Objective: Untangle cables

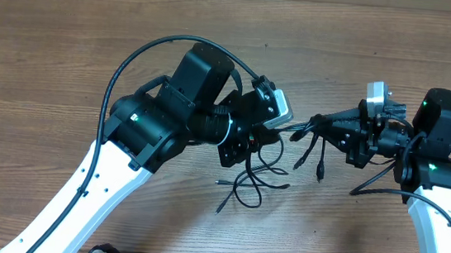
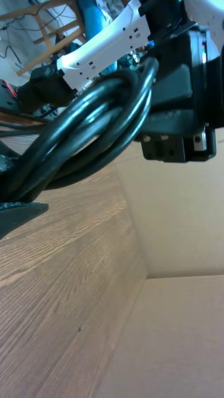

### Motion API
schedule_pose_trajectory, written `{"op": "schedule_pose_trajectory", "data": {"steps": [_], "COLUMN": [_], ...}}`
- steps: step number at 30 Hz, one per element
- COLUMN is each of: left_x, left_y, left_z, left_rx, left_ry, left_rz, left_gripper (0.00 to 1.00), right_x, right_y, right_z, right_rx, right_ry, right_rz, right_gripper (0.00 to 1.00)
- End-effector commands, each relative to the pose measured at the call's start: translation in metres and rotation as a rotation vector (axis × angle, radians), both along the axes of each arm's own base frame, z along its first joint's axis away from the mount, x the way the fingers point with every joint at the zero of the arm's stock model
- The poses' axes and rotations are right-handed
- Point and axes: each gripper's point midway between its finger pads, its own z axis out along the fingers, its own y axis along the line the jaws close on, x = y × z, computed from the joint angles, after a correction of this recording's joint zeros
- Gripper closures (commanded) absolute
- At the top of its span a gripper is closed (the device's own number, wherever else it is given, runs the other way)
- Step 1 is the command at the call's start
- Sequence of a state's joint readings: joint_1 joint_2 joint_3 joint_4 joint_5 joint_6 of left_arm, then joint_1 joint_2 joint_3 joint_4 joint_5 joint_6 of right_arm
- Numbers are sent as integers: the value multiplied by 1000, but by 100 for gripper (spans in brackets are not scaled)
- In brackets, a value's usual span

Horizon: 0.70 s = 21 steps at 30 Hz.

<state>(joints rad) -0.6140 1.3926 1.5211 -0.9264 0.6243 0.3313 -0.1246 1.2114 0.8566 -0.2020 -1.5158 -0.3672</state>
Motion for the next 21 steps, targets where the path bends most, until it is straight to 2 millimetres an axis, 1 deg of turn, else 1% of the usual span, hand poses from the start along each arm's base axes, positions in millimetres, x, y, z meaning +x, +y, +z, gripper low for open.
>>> {"op": "schedule_pose_trajectory", "data": {"steps": [1,2,5,8,10,11,13,18,21], "left_x": [20,25,26,27,18,11,3,-1,-9], "left_y": [12,15,15,11,4,-1,-5,-6,-10], "left_z": [0,-2,0,10,23,32,42,45,48], "left_rx": [66,79,73,42,-10,-48,-86,-92,-118], "left_ry": [-62,-57,-61,-84,-124,-157,-200,-255,-301], "left_rz": [123,161,167,157,75,10,-58,-112,-195], "left_gripper": [46,0,0,0,0,0,0,0,1], "right_x": [-7,-7,-3,12,18,23,34,34,35], "right_y": [1,1,1,-3,-5,-6,-11,-12,-13], "right_z": [9,9,5,-6,-10,-13,-20,-25,-30], "right_rx": [23,23,15,-14,-19,-23,-33,-37,-45], "right_ry": [-19,-19,21,166,233,274,361,401,426], "right_rz": [47,47,21,-82,-124,-158,-238,-251,-271], "right_gripper": [96,96,96,96,96,96,96,96,96]}}
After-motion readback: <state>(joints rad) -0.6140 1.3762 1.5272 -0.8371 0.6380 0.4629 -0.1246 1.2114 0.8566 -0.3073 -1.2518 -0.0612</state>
